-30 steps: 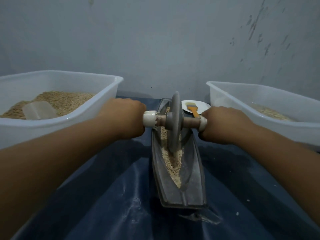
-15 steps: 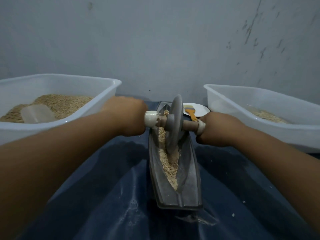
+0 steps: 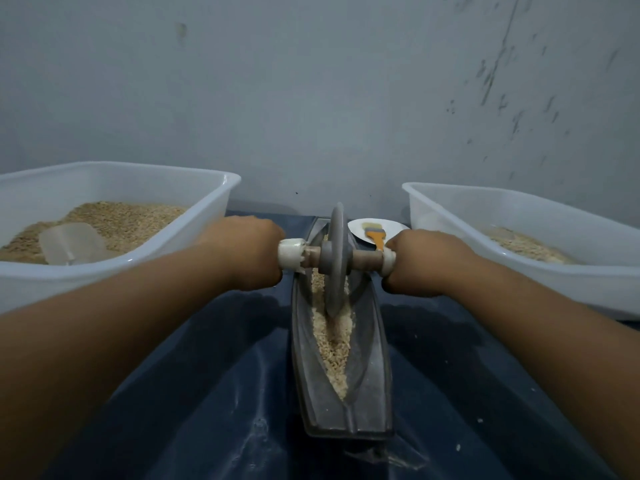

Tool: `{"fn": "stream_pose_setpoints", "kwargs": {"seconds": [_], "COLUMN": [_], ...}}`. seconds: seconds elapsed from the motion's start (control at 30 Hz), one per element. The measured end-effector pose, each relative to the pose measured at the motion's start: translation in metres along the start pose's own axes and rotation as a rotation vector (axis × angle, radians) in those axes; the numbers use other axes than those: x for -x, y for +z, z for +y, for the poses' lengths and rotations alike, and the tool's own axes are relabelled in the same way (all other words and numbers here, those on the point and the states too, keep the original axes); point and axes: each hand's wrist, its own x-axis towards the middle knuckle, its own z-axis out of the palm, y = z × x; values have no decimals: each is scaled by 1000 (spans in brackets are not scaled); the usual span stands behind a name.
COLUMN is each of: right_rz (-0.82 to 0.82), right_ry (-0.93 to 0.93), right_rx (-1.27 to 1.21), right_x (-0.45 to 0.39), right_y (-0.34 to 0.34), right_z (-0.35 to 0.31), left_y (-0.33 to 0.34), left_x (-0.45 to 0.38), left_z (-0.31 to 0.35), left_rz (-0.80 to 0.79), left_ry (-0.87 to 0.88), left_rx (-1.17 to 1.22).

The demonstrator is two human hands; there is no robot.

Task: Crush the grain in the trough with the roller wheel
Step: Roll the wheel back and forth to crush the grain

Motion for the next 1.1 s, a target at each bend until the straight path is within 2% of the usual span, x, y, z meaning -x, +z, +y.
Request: {"fn": "stream_pose_setpoints", "kwargs": {"seconds": [0.17,0.33,0.43,0.67,0.87,0.93,1.0,1.1], "right_rz": [56,40,47,42,-10,-26,-21,20], "right_ry": [-70,-13,1,-57,-33,-30,-31,-36], "right_rx": [75,36,19,31,22,20,16,12], "right_x": [15,-5,-5,14,-10,-9,0,17], "right_y": [2,-3,-1,3,-4,-6,-4,2], "right_z": [3,-3,-3,3,-2,-3,-3,1], "left_y": [14,4,1,12,6,4,6,10], "left_x": [28,6,1,26,3,1,10,29], "left_z": [-4,3,2,-1,2,3,3,3], "left_rz": [183,24,7,216,35,19,61,236], "left_ry": [-3,-32,-18,2,-29,-28,-26,3], "left_rx": [-80,12,18,-98,10,16,-7,-100]}}
